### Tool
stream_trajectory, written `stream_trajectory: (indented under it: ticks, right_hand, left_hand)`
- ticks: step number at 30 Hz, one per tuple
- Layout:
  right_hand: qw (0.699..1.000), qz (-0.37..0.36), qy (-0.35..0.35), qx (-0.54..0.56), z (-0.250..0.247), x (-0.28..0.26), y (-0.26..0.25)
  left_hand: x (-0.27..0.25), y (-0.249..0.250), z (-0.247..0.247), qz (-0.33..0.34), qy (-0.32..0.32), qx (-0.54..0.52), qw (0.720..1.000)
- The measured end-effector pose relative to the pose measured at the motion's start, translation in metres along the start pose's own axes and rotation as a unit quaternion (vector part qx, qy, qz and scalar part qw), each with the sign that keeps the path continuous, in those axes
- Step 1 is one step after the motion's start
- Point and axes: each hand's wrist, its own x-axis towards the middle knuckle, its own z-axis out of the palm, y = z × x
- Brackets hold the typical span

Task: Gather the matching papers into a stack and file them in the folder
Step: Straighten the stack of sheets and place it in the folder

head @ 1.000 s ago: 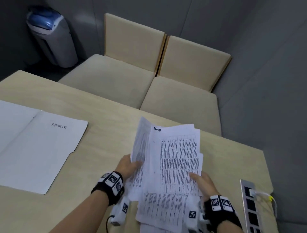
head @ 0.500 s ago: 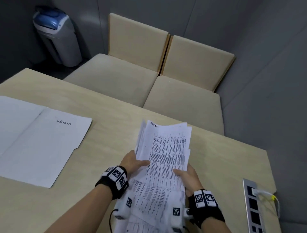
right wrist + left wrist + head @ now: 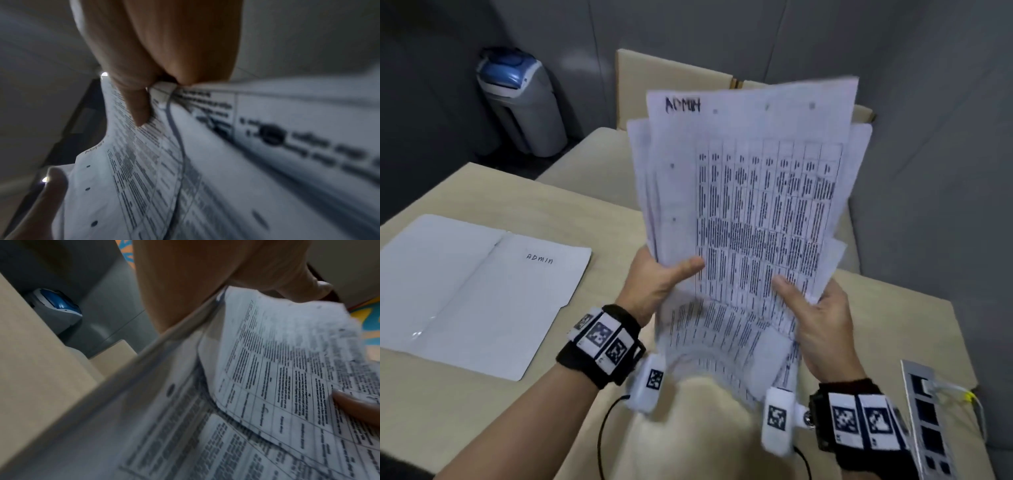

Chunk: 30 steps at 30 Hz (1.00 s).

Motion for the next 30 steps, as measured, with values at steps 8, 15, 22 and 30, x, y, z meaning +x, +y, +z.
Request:
stream_trajectory:
  ticks: [8,15,22,30]
  right_hand:
    - [1.000,-0.030,-0.009,-0.004,0.016,-0.001,0.001]
    - [0.995,0.090,0.042,0.019,0.040,0.011,0.041]
    - [0.988,0.110,0.085,0.070,0.064,0.010,0.040]
    - [0.974,0.203,0.067,-0.077,0.067,0.013,0.092]
  left_hand:
    - [-0.001,0.031,-0.026,0.115,0.042,-0.006,0.992]
    - [0.032,-0.019,-0.037,-0.017,0.050,0.067,0.996]
    - [0.018,-0.016,-0.051,0.033,0.113,-0.035,0.992]
    - [0.039,-0.027,-0.068,-0.084,0.055,-0.002,0.995]
